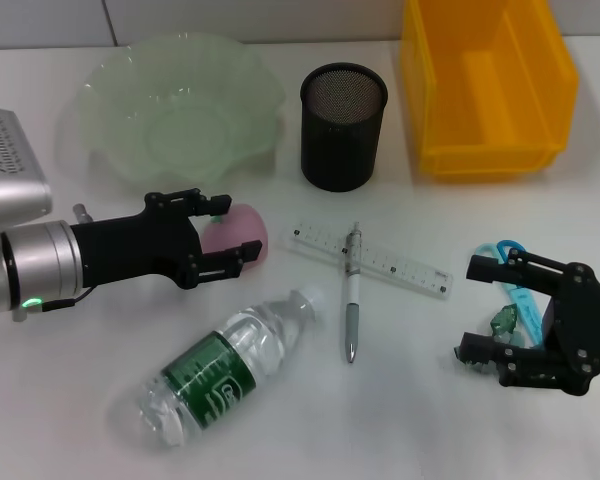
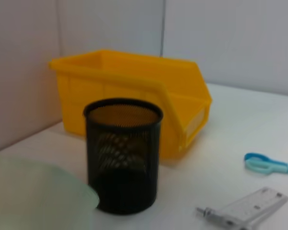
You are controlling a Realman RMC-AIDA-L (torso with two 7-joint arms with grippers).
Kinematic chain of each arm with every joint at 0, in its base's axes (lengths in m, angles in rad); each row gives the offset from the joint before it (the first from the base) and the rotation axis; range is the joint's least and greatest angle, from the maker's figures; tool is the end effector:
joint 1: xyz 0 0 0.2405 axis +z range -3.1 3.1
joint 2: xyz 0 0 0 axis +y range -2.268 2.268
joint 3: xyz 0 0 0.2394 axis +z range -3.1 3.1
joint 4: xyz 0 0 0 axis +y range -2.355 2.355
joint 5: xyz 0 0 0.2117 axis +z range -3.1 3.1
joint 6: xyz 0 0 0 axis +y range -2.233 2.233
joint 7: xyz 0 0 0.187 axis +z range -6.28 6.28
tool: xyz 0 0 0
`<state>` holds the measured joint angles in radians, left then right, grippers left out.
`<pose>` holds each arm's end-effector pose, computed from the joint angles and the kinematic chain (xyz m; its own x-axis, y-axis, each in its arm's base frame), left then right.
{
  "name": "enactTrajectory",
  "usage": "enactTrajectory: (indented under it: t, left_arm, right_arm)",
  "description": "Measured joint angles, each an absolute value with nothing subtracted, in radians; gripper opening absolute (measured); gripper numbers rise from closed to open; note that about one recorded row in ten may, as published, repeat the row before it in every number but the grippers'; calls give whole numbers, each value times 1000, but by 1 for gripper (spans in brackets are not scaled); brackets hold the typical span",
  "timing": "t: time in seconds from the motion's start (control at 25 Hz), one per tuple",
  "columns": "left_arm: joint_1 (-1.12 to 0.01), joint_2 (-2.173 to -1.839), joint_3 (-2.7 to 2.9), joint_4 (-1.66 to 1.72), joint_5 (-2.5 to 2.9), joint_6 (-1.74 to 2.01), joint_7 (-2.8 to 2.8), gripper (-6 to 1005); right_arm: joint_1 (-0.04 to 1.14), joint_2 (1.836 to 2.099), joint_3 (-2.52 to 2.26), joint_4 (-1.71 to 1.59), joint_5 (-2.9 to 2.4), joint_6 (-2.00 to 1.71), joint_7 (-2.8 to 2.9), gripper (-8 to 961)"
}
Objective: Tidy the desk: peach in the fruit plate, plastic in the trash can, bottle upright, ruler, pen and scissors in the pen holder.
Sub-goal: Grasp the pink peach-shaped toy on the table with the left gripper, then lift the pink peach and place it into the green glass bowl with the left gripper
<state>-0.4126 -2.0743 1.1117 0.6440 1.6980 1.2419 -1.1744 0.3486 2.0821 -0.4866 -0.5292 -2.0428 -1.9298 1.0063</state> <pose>-0.2530 0.3379 -0.0679 0.8876 0.2169 0.4064 0.3582 -0.8797 -0.3127 0.2531 0.2411 -0.0177 0.6971 -0.1846 -0.6928 -0.3272 -0.9417 -0.0783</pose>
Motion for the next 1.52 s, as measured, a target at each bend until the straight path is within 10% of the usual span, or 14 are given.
enactTrajectory:
  t: [0.12, 0.56, 0.96, 1.52]
  left_arm:
    - [-422, -2075, 1120, 622, 1699, 1195, -1172, 772]
    - [-452, -2079, 1200, 575, 1694, 1067, -1162, 787]
    - [-439, -2080, 1208, 576, 1600, 1037, -1155, 355]
    - [-398, -2076, 1198, 665, 1390, 1190, -1114, 241]
  right_arm:
    - [348, 2082, -488, -529, -2043, -1930, 1006, 834]
    - [352, 2083, -492, -529, -2043, -1924, 1006, 834]
    - [352, 2083, -491, -520, -2043, -1922, 1006, 834]
    - [353, 2082, -485, -519, -2043, -1922, 1006, 834]
